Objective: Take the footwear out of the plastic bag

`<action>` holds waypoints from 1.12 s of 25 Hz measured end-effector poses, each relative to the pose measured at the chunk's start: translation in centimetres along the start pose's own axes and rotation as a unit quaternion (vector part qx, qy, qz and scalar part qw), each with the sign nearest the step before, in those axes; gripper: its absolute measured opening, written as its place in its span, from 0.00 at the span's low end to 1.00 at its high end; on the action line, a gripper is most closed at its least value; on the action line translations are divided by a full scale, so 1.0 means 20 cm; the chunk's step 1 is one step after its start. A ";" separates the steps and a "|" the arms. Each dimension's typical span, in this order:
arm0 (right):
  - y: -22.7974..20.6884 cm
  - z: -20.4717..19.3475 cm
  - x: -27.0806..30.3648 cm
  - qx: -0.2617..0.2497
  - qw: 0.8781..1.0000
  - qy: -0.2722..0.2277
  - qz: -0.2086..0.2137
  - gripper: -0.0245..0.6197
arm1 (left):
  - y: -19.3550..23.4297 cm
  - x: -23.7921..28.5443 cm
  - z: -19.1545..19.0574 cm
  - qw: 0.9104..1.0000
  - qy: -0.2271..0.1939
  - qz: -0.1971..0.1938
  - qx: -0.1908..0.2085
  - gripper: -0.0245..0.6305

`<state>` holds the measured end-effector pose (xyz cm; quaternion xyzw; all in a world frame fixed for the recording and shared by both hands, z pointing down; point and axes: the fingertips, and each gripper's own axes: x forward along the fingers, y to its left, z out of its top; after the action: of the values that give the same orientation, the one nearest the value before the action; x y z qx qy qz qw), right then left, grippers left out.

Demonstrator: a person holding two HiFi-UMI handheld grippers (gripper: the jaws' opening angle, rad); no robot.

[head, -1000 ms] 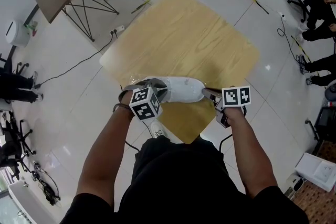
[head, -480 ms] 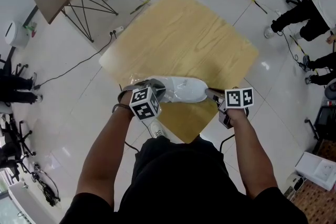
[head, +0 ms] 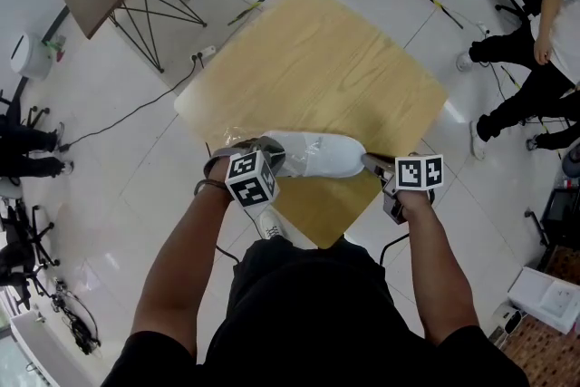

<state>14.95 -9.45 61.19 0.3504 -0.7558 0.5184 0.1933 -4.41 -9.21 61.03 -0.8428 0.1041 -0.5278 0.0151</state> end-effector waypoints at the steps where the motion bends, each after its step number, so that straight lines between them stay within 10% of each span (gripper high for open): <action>1: 0.00 0.00 0.00 -0.001 1.000 0.000 -0.001 0.10 | 0.00 0.00 -0.01 1.000 0.001 0.001 -0.001 0.08; 28: -0.05 -0.05 0.05 -0.016 0.999 0.025 -0.013 0.10 | -0.05 -0.13 -0.22 0.999 0.036 0.019 -0.014 0.07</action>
<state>14.90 -9.10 62.78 0.3444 -0.7544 0.5117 0.2244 -9.24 -7.44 60.68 -0.8211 0.1280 -0.5562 0.0092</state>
